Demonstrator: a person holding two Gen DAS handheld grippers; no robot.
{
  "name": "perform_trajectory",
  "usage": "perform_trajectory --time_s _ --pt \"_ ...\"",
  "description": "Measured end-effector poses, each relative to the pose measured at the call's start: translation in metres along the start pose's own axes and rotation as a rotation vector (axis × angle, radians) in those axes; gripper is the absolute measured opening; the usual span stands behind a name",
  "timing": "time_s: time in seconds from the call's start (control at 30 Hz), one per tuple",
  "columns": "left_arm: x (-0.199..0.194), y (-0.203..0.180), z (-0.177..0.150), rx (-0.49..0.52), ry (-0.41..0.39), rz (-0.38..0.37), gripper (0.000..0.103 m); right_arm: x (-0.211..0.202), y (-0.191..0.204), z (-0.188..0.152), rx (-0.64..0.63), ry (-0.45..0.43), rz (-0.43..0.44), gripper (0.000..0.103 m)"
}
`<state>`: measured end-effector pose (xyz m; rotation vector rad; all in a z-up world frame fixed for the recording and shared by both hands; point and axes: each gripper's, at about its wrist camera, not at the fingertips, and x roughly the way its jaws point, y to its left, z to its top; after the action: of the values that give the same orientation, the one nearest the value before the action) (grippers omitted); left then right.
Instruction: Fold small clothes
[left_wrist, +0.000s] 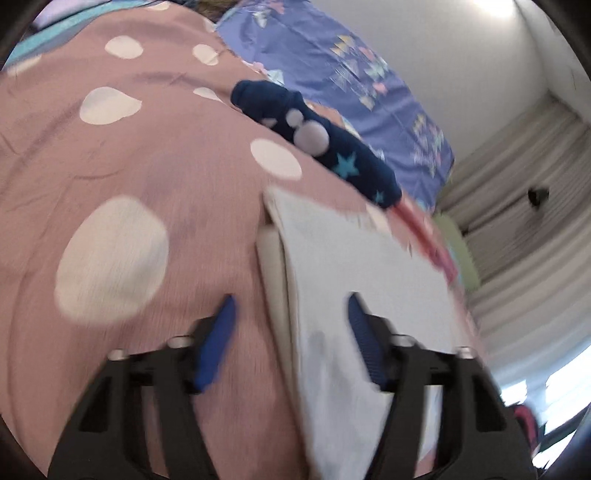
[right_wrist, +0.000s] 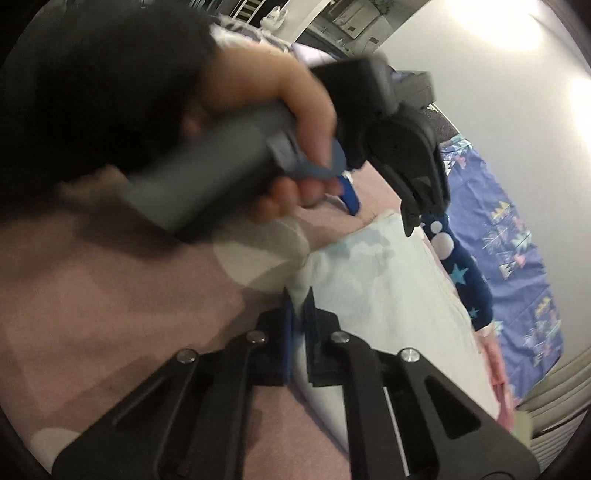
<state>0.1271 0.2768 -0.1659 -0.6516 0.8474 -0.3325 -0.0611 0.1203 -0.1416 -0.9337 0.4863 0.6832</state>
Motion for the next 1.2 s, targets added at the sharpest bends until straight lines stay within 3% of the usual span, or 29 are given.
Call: perform_trajectory --time_s 0.03,0.1,0.2,0.3,0.37,0.43,0.47,0.5,0.57,0.7,0.87,0.93,1.0,1.13,1.2 --pt "0.005 0.002 0.007 -0.037 0.011 -0.033 0.003 -0.008 -0.002 0.003 0.001 -0.026 0.008 0.002" --pt "0.003 0.001 0.014 -0.064 -0.021 -0.050 0.002 -0.023 -0.004 0.010 0.004 -0.057 -0.006 0.002" --pt "0.002 -0.003 0.017 -0.039 -0.050 0.012 0.002 -0.023 -0.013 0.012 0.056 -0.047 0.051 0.002" --pt "0.014 0.005 0.012 -0.008 -0.027 0.116 0.000 0.004 -0.006 0.001 0.083 0.045 0.137 0.002" --pt "0.008 0.009 0.007 -0.004 -0.043 0.088 0.000 0.005 -0.004 -0.004 0.092 0.040 0.130 0.004" --pt "-0.001 0.006 0.005 0.006 -0.058 0.110 0.000 -0.003 -0.012 -0.005 0.128 0.020 0.172 0.016" --pt "-0.006 0.004 0.005 0.022 -0.063 0.137 0.000 -0.009 -0.016 -0.009 0.152 0.009 0.202 0.031" --pt "-0.011 0.000 0.005 0.042 -0.068 0.160 0.000 -0.013 -0.022 -0.013 0.175 0.001 0.211 0.035" --pt "-0.027 -0.018 0.001 0.119 -0.088 0.179 0.000 -0.025 -0.040 -0.029 0.227 -0.007 0.180 0.034" --pt "-0.046 -0.069 -0.032 0.284 -0.070 0.109 0.000 -0.044 -0.100 -0.085 0.484 0.048 0.133 0.026" --pt "-0.043 -0.119 -0.117 0.482 0.060 0.031 0.008 -0.082 -0.187 -0.204 0.880 0.178 -0.036 0.026" --pt "-0.035 -0.128 -0.146 0.556 0.109 0.056 0.014 -0.102 -0.216 -0.255 1.008 0.236 -0.155 0.025" --pt "-0.024 -0.128 -0.168 0.622 0.158 0.133 0.016 -0.118 -0.238 -0.295 1.120 0.289 -0.235 0.024" --pt "-0.024 -0.126 -0.172 0.618 0.161 0.158 0.017 -0.130 -0.256 -0.327 1.224 0.255 -0.202 0.024" --pt "-0.022 -0.128 -0.175 0.622 0.159 0.174 0.018 -0.125 -0.260 -0.327 1.233 0.224 -0.154 0.036"
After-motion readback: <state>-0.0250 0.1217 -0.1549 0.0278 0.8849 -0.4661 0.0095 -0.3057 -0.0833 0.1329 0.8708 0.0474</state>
